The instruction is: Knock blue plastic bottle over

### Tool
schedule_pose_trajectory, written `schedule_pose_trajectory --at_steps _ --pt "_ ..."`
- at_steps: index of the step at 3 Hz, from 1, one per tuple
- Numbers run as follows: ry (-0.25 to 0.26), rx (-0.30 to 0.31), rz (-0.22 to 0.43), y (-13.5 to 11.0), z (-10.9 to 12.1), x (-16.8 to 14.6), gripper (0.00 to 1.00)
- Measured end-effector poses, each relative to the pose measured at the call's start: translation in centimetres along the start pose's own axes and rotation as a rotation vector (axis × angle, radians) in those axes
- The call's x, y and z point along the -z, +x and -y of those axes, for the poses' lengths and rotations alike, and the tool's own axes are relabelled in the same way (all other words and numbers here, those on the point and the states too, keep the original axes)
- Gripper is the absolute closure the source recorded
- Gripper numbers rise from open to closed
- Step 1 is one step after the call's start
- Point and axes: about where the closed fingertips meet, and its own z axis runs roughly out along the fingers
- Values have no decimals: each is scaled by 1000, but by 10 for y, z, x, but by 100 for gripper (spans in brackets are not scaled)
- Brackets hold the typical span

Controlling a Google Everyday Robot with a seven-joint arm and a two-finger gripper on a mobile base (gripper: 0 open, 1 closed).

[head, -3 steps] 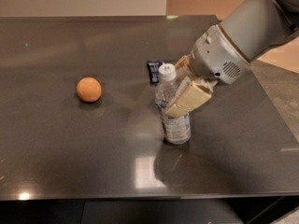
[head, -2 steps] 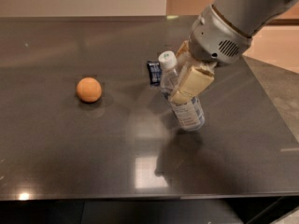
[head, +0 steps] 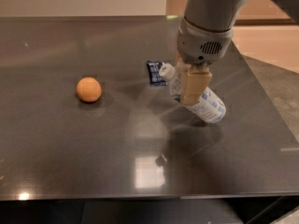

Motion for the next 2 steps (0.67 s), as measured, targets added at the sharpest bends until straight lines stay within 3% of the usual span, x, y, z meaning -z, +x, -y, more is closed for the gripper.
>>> schedule_pose_trajectory --at_steps 1,2 --pt "-40 53 -108 9 4 -25 100" --pt "-73 90 -165 12 3 -42 82"
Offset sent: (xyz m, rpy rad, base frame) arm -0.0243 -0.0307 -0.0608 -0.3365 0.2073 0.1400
